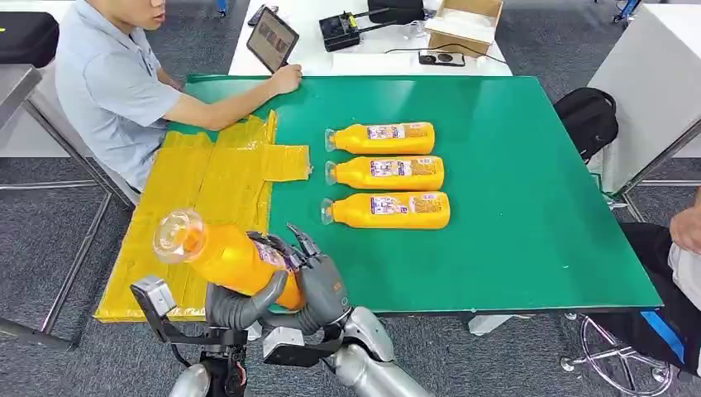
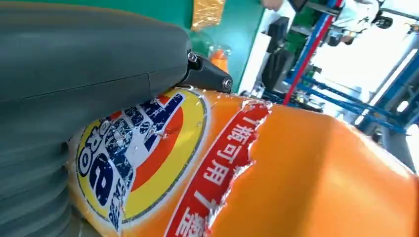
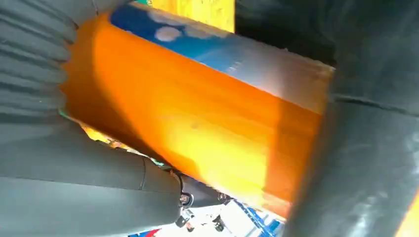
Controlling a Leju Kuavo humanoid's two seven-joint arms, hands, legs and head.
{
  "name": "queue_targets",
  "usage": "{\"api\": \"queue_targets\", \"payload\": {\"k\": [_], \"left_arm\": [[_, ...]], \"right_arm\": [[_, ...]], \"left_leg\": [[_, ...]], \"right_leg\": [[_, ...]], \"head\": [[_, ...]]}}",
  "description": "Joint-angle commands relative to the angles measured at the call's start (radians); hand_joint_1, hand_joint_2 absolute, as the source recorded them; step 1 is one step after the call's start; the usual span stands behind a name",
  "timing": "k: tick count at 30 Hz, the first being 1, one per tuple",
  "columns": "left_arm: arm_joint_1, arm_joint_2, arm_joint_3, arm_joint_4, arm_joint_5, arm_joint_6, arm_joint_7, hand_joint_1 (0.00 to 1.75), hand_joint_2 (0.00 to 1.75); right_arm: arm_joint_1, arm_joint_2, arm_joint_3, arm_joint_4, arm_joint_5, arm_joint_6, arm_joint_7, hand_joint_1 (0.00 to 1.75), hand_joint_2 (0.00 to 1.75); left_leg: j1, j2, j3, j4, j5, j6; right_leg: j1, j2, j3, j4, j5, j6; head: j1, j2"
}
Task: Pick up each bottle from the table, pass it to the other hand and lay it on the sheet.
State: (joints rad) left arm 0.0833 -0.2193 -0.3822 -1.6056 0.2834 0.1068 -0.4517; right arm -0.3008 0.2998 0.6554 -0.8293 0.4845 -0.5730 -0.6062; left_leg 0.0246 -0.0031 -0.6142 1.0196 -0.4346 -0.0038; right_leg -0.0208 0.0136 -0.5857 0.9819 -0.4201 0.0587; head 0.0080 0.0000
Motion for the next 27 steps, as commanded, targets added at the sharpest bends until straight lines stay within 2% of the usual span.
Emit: {"api": "queue_targets", "payload": {"k": [1, 5, 8, 10, 11, 13, 14, 16, 18, 20, 22, 27], "left_arm": [[-0.035, 0.027, 0.026, 0.020, 0.005, 0.007, 0.006, 1.75, 1.75], [-0.035, 0.027, 0.026, 0.020, 0.005, 0.007, 0.006, 1.75, 1.75], [-0.078, 0.044, 0.085, 0.053, -0.043, 0.077, 0.014, 1.75, 1.75], [-0.117, 0.073, 0.120, 0.085, -0.010, 0.033, 0.047, 1.75, 1.75], [-0.123, 0.075, 0.136, 0.098, -0.007, 0.031, 0.052, 1.55, 1.75], [-0.161, 0.076, 0.179, 0.154, -0.061, 0.065, 0.050, 1.66, 1.75], [-0.184, 0.082, 0.187, 0.190, -0.165, 0.133, 0.035, 1.75, 1.75], [-0.219, 0.092, 0.194, 0.248, -0.445, 0.299, -0.008, 1.75, 1.75], [-0.264, 0.117, 0.197, 0.316, -0.660, 0.358, 0.023, 1.71, 1.75], [-0.293, 0.114, 0.229, 0.360, -0.702, 0.339, 0.033, 1.75, 1.75], [-0.349, 0.135, 0.238, 0.458, -0.876, 0.360, 0.076, 1.75, 1.75], [-0.495, 0.154, 0.296, 0.685, -0.965, 0.340, 0.094, 1.75, 1.75]], "right_arm": [[0.000, -0.023, 0.036, -0.004, -0.007, 0.002, -0.013, 0.00, 0.00], [0.000, -0.023, 0.036, -0.004, -0.007, 0.002, -0.013, 0.00, 0.00], [0.037, -0.050, 0.034, -0.100, 0.000, -0.057, -0.072, 0.00, 0.00], [0.055, -0.070, 0.028, -0.164, -0.014, -0.052, -0.079, 0.00, 0.00], [0.058, -0.076, 0.027, -0.174, -0.016, -0.049, -0.078, 0.00, 0.00], [0.060, -0.082, 0.016, -0.173, -0.028, -0.036, -0.085, 0.00, 0.00], [0.064, -0.082, 0.015, -0.178, -0.027, -0.042, -0.092, 0.00, 0.00], [0.076, -0.096, 0.046, -0.236, -0.054, -0.042, -0.092, 0.00, 0.00], [0.089, -0.107, 0.060, -0.294, -0.040, -0.043, -0.092, 0.00, 0.00], [0.109, -0.108, 0.047, -0.335, -0.036, -0.028, -0.092, 0.00, 0.00], [0.135, -0.117, 0.040, -0.402, -0.020, -0.007, -0.092, 0.00, 0.00], [0.174, -0.135, 0.028, -0.476, -0.010, 0.035, -0.092, 0.00, 0.00]], "left_leg": [[0.000, 0.000, 0.004, -0.001, -0.001, 0.001], [0.000, 0.000, 0.002, -0.001, 0.000, 0.001], [0.000, -0.002, 0.002, -0.001, 0.000, 0.001], [0.000, -0.004, 0.003, -0.002, 0.000, 0.001], [0.000, -0.002, 0.002, -0.001, 0.000, 0.001], [0.000, -0.003, 0.003, -0.002, 0.001, 0.001], [0.000, -0.002, 0.003, -0.003, 0.001, 0.001], [0.000, -0.002, 0.004, -0.002, 0.001, 0.001], [-0.001, -0.004, 0.004, -0.002, 0.001, 0.001], [0.000, -0.003, 0.003, -0.002, 0.002, 0.000], [0.000, -0.005, 0.004, -0.002, 0.002, 0.000], [0.000, -0.005, 0.003, -0.002, 0.002, 0.001]], "right_leg": [[0.000, -0.002, 0.003, -0.001, -0.001, -0.003], [0.000, -0.001, 0.002, -0.001, -0.001, -0.002], [0.000, -0.003, 0.003, -0.001, -0.001, -0.002], [0.000, -0.005, 0.003, -0.001, -0.001, -0.003], [0.000, -0.003, 0.002, -0.001, -0.001, -0.002], [0.000, -0.004, 0.004, -0.002, -0.001, -0.003], [0.000, -0.003, 0.003, -0.002, 0.000, -0.002], [0.000, -0.003, 0.003, -0.001, 0.000, -0.003], [0.000, -0.005, 0.004, -0.001, -0.001, -0.003], [0.000, -0.004, 0.003, -0.001, -0.001, -0.002], [0.000, -0.006, 0.004, -0.001, -0.001, -0.003], [0.000, -0.006, 0.004, -0.001, -0.001, -0.003]], "head": [[0.000, 0.000], [0.000, 0.000], [0.000, 0.000], [0.000, 0.000], [0.000, 0.000], [0.000, 0.000], [0.000, 0.000], [0.000, 0.000], [0.000, 0.000], [0.000, 0.000], [0.000, 0.000], [0.000, 0.000]]}}
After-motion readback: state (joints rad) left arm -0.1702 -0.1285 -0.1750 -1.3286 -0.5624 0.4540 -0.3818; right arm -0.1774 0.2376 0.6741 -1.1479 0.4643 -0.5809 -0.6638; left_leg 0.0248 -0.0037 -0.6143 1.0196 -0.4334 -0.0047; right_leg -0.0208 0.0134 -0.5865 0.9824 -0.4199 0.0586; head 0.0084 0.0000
